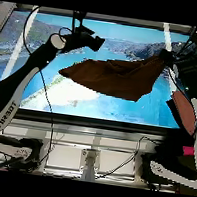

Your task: Fold the clothes and pants, and hang the long-sleeved shirts on hangers.

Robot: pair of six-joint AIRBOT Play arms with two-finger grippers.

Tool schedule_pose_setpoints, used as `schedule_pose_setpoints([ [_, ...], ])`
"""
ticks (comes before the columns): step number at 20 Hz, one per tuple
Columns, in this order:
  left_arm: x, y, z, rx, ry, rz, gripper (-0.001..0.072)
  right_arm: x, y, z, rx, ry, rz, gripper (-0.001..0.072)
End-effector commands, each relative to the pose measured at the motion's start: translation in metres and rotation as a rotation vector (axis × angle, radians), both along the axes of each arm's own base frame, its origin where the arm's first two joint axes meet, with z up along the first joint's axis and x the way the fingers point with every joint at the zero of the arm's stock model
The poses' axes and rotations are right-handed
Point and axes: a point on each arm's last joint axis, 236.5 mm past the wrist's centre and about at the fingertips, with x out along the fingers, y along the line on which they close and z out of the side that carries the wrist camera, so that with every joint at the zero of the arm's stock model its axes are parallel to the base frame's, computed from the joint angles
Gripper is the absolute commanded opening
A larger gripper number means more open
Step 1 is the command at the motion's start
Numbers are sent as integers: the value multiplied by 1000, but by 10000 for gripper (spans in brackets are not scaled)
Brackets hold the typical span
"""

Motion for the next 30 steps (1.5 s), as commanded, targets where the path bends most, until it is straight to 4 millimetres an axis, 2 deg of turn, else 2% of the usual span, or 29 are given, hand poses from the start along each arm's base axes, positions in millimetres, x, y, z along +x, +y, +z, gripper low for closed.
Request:
schedule_pose_setpoints([
  [1,-64,4,-44,-79,448,-125,642,1,-4,2,-39,3,18,15],
  [2,-78,4,-61,-73,534,-143,643,1,-4,2,-41,2,18,15],
  [6,-98,14,-131,-33,780,-33,643,1,-4,2,-41,3,18,16],
  [8,-106,14,-156,-56,895,21,643,1,-4,2,-41,3,18,15],
  [10,-114,11,-174,-53,953,35,643,1,-4,2,-41,3,18,16],
  [11,-116,8,-177,-48,960,32,643,1,-4,2,-41,3,18,41],
  [13,-119,5,-178,-46,969,29,643,1,-4,2,-42,3,18,287],
  [14,-121,4,-179,-51,986,34,644,1,-4,2,-44,3,18,361],
  [15,-125,4,-179,-46,999,26,644,1,-5,2,-46,2,18,391],
  [20,-147,9,-181,-5,1084,-17,644,1,-5,2,-92,19,54,391],
  [22,-155,29,-195,86,1122,24,644,1,-5,2,-106,25,65,390],
  [24,-151,51,-209,170,1117,107,644,1,-5,2,-105,24,65,389],
  [25,-145,53,-211,167,1098,133,644,1,-5,2,-105,24,65,388],
  [27,-130,45,-211,121,1053,164,644,1,-5,2,-105,24,65,388],
  [30,-128,33,-224,109,1060,181,644,1,-5,2,-105,24,65,388],
])
